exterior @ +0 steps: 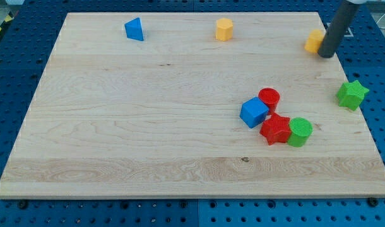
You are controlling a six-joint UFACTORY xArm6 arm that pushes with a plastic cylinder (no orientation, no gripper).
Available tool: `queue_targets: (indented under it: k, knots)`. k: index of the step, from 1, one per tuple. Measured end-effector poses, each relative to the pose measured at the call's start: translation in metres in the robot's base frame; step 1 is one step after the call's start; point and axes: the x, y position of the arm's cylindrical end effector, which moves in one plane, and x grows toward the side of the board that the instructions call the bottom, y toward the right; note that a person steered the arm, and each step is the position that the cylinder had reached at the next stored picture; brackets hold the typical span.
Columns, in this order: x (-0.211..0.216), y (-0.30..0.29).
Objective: Push the green star to the center
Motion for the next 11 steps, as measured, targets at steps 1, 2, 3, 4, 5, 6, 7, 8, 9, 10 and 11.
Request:
queue_targets:
  k: [1, 2, 3, 4, 5, 6, 7, 8, 9, 10, 11]
  knots:
    - [-0.022, -0.013]
    - [-0.031, -0.017]
    - [-0.033, -0.014]
    - [-0.022, -0.013]
    - [-0.021, -0.012]
    - [-0.021, 0.001]
    - [-0.021, 0.003]
    - [-0.021, 0.005]
    - [-0.021, 0.005]
    - [-0.021, 0.005]
    - [-0.016, 0.005]
